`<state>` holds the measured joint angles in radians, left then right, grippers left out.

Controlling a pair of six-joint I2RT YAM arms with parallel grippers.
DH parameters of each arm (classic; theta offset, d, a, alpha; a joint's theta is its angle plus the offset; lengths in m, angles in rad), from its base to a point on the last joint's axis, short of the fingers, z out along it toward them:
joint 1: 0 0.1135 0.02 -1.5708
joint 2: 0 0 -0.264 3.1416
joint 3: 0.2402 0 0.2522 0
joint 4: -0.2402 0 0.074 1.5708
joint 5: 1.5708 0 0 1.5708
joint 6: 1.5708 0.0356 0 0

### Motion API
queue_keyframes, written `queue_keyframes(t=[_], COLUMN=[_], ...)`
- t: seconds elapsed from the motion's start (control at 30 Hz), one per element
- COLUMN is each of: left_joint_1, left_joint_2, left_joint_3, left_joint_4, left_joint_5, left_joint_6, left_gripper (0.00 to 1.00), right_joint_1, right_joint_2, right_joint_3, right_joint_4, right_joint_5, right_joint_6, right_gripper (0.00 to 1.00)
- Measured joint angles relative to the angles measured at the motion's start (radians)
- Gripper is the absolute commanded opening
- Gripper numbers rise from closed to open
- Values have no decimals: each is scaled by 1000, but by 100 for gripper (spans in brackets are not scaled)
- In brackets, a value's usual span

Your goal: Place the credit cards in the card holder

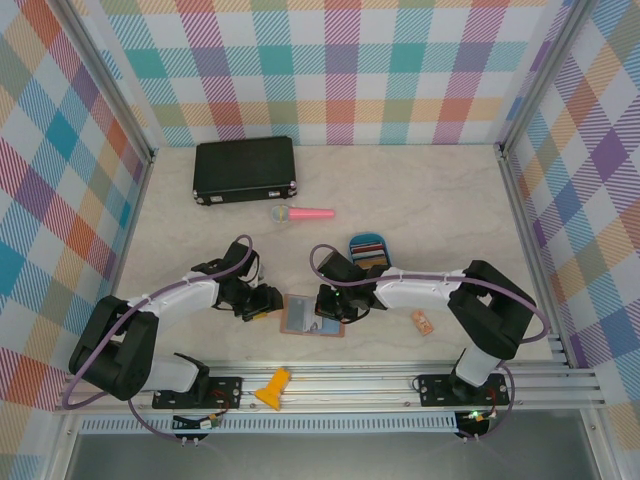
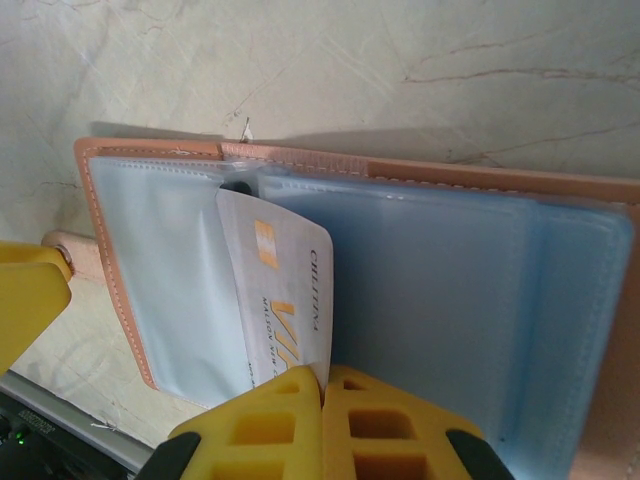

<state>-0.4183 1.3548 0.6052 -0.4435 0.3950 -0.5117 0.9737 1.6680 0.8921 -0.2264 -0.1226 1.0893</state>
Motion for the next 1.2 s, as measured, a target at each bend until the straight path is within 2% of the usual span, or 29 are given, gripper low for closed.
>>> queue_keyframes(t=[0.6,1.2], left_joint_1=[0,0], left_joint_2=[4,6], left_joint_3=[2,3], left_joint_4=[1,1], left_joint_5=[0,4], left_joint_6=[0,0], left_gripper=[50,50], right_joint_1=[23,27], right_joint_2=[-34,22], right_joint_3=[-26,1], right_joint_4=[3,23], right_joint_5=[81,47], right_joint_6=[82,77], right_gripper=[0,0])
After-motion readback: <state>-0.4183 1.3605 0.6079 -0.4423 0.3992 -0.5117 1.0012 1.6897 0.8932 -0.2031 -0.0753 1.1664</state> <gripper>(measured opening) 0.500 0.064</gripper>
